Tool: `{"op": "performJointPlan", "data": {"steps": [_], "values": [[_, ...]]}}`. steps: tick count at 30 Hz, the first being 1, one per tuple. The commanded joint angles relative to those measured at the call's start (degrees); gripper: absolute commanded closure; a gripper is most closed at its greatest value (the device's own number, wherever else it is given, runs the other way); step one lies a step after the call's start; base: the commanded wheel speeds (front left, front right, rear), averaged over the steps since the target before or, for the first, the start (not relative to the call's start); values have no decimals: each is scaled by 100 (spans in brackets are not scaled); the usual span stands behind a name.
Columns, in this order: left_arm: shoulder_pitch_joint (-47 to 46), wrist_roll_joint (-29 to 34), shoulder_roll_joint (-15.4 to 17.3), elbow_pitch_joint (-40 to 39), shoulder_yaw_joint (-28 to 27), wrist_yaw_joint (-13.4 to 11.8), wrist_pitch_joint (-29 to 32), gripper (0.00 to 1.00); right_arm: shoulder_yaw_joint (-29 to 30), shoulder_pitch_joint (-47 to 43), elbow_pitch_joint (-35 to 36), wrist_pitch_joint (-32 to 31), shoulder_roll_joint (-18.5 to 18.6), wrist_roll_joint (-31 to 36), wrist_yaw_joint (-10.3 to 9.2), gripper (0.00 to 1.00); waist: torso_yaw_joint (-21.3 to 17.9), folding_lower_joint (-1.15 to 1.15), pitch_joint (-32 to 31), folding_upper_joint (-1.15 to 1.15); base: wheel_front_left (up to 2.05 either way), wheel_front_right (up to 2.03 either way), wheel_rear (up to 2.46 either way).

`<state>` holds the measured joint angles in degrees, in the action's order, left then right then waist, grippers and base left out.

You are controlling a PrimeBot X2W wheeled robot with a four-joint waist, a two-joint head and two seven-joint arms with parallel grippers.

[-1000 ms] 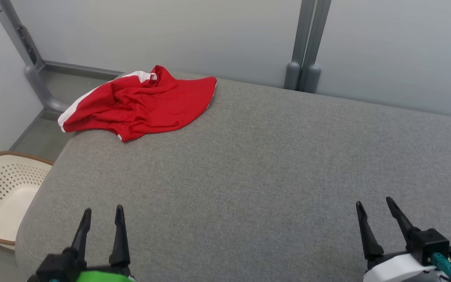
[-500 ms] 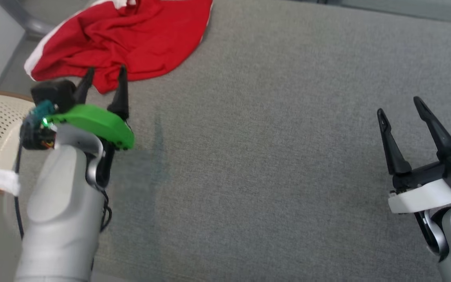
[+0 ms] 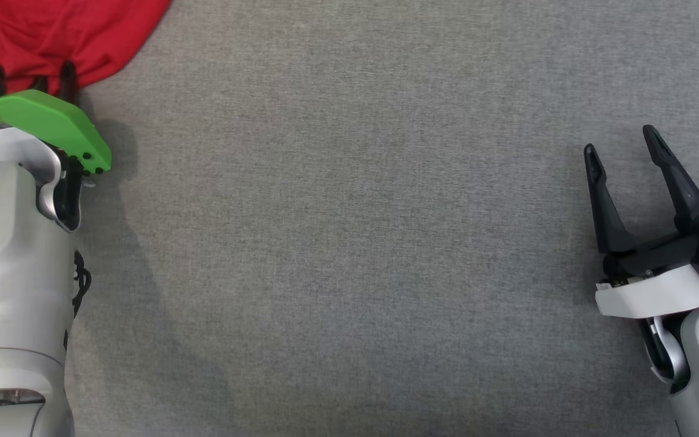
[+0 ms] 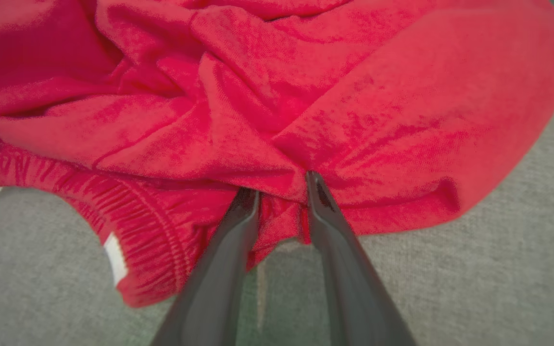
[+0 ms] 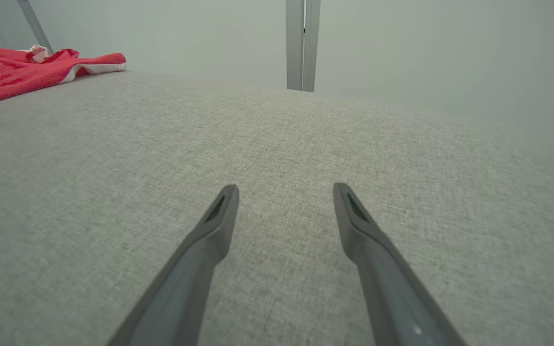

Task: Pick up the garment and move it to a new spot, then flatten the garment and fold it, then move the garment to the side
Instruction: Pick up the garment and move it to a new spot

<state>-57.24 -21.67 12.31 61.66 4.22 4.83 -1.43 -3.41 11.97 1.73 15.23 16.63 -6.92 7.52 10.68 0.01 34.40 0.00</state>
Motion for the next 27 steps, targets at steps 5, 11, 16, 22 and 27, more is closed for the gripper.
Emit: {"op": "performJointPlan", "data": {"steps": [5, 11, 16, 22, 27], "values": [[309, 171, -115, -21, 347, 194, -231, 100, 6, -208, -250, -16, -315, -60, -6, 0, -270, -1, -674, 0, 0, 0, 0], [762, 61, -110, -933, 723, 256, -198, 100, 66, -540, -472, -10, -744, -70, -6, 0, -294, -1, -1566, 0, 0, 0, 0], [1720, -254, -73, -2788, 1234, 271, 403, 100, 135, -890, -604, -10, -1007, -79, -6, 0, -458, -1, -2220, 0, 0, 0, 0], [3312, -768, -81, -6279, 1721, 118, 1750, 100, 217, -1200, -663, -10, -1178, -57, -6, 0, -749, -1, -2621, 0, 0, 0, 0], [3953, -972, -240, -8330, 2218, -168, 2559, 100, 250, -1268, -667, -10, -1235, -36, -6, 0, -1081, -1, -2713, 0, 0, 0, 0]]}}
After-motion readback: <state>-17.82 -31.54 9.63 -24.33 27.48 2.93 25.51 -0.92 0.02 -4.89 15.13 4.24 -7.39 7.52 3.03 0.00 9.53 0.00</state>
